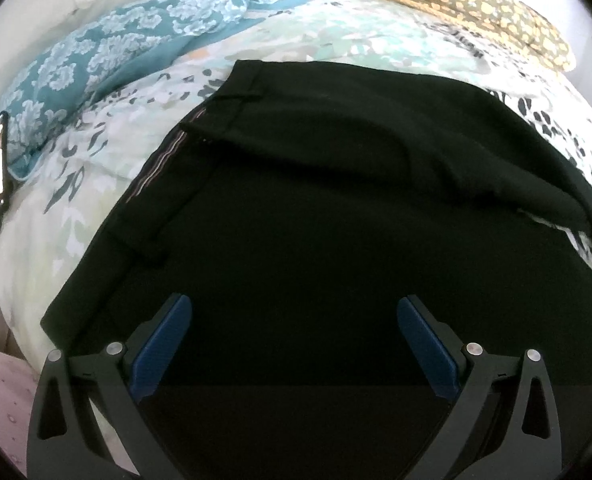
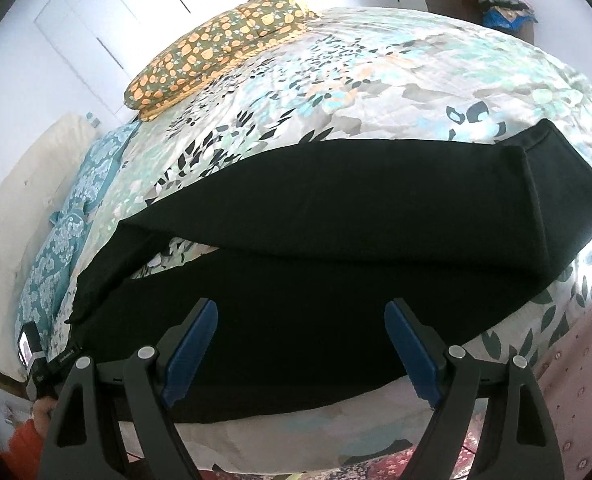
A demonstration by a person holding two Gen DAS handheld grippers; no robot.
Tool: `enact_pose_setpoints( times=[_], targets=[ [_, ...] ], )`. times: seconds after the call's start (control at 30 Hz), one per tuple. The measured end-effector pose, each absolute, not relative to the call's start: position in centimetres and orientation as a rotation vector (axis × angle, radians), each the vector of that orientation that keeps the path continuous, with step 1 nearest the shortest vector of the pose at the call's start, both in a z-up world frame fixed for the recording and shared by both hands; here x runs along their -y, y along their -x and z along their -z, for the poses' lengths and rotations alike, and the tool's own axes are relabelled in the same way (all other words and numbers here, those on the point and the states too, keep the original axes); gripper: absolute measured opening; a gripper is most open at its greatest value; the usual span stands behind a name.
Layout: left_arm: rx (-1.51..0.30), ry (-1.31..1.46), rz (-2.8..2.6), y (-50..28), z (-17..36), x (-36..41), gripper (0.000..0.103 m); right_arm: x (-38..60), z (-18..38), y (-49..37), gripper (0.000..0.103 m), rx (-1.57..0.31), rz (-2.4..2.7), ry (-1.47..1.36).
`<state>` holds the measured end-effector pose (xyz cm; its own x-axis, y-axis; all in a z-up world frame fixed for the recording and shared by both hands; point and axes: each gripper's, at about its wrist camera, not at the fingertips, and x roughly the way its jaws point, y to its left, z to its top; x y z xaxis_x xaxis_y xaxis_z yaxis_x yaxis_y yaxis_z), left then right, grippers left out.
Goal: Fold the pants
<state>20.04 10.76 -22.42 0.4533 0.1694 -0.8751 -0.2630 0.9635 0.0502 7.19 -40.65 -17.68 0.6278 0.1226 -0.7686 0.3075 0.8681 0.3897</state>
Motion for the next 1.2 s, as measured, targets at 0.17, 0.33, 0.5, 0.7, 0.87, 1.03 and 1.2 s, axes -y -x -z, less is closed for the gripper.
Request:
enact_pose_setpoints(
  times=[0.17,0.33,0.5,0.7,0.87,1.03,1.2],
  targets=[
    [-1.064,0.082,-0.264,-20.0,22.4,-10.6,0.103,39.7,17.5,-7.3,0.085,-0.905,0.083,-0.487],
    [-1.061,0.093,-0.268,-20.1,22.3,-10.8,0.103,39.8,17.4,-7.1,0.085,-0.902,0.083,-0.488],
    [-1.064,0.099,-0.274,-20.1,22.2,-10.9,0.103,40.6,17.0,-6.7,0.085,-0.876,0.099,-0.524],
    [-1.057,0.112,-0.282,-20.1,22.1,-11.3,0.103,44.7,14.9,-5.2,0.085,-0.738,0.216,-0.595],
    [-1.075,0.093,-0.291,-20.2,22.8,-11.0,0.103,47.6,15.1,-4.7,0.085,-0.737,0.195,-0.787],
    [-1.072,0.054,-0.275,-20.1,22.9,-10.3,0.103,47.0,19.3,-6.4,0.085,-0.833,0.092,-1.005],
    [-1.072,0.017,-0.263,-20.0,23.0,-9.8,0.103,48.9,22.4,-9.0,0.085,-0.848,0.202,-1.025]
  ],
)
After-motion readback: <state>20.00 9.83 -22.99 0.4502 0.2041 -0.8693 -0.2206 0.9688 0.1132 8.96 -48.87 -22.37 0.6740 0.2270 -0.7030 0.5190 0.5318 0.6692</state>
